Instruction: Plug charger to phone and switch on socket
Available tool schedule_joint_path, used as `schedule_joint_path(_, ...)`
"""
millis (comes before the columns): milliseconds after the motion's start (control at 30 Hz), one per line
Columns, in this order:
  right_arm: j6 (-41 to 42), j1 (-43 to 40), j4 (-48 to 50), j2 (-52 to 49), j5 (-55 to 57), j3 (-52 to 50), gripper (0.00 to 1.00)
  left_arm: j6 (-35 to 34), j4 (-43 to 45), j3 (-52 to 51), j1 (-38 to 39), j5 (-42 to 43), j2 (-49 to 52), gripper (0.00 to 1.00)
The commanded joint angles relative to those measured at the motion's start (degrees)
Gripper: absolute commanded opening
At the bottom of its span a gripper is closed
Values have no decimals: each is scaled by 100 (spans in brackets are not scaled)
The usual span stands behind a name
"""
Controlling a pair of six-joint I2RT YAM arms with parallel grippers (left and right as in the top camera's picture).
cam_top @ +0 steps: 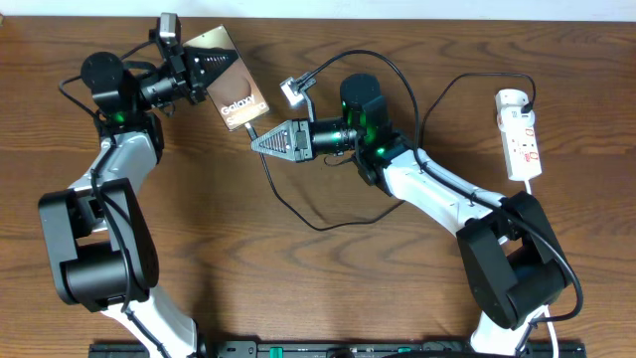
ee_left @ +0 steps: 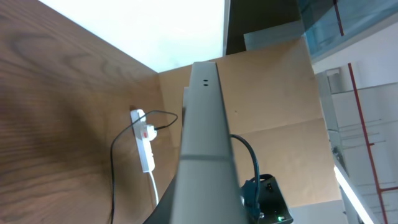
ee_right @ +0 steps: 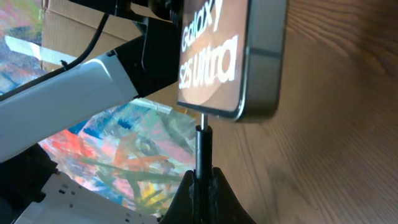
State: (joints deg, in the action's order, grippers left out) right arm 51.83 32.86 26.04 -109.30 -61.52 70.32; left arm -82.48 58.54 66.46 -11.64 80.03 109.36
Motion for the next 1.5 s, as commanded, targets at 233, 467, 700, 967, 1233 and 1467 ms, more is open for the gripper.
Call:
schedule_joint_path(233,0,35,33,-22,-35,0,1,74,76,129,-35,44,-70,7)
schedule_joint_path(467,-2,28,33,-22,-35,0,1,74,76,129,-35,72,-70,8)
schedule_joint_path(700,0,7,33,-22,-35,0,1,72,74,129,-35,160,-70,7)
schedule_joint_path(967,-4,0,33,-22,-31,0,1,72,76,129,-35,210,-70,8)
schedule_joint_path(1233,-7,-31,33,-22,-33,0,1,72,74,129,-35,313,-70,7)
schedule_joint_path(1467,-24,-33,33,-22,-33,0,1,70,74,129,-35,313,-70,7)
